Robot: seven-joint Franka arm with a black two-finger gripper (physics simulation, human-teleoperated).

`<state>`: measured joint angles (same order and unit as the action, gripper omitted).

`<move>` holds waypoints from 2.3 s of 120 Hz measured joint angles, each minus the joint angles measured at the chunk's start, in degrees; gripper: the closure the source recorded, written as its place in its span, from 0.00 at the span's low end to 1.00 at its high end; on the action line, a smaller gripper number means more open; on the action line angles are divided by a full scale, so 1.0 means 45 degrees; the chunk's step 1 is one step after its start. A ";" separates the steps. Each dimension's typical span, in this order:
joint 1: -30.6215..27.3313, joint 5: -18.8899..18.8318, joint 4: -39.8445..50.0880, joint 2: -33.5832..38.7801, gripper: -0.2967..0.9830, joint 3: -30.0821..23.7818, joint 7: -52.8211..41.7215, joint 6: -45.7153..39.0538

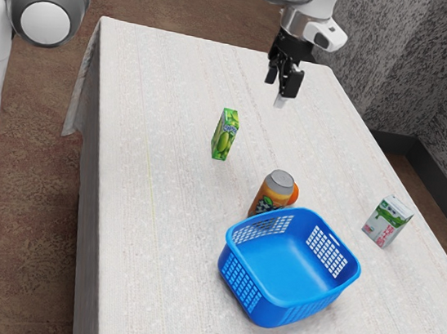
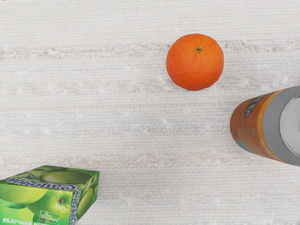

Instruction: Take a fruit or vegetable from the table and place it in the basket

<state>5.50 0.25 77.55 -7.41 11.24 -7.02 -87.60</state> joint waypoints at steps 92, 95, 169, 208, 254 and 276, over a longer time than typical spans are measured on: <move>-0.0138 0.0248 -0.2814 -0.3087 0.23 -0.0343 -0.1283 -0.0436; -0.0174 0.0287 -0.2987 -0.3265 0.23 -0.0411 -0.1355 -0.0394; -0.0840 0.2393 -0.2251 -0.4539 0.23 -0.0423 -0.3149 -0.0353; -0.0850 0.2770 -0.1594 -0.4607 0.23 -0.0487 -0.3666 -0.0508; -0.0840 0.1875 -0.1207 -0.4676 0.23 -0.0485 -0.3957 -0.1394; -0.0834 0.1738 -0.0970 -0.4796 0.23 -0.0503 -0.4031 -0.1860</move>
<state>1.75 8.07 73.18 -28.99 8.98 -25.16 -95.97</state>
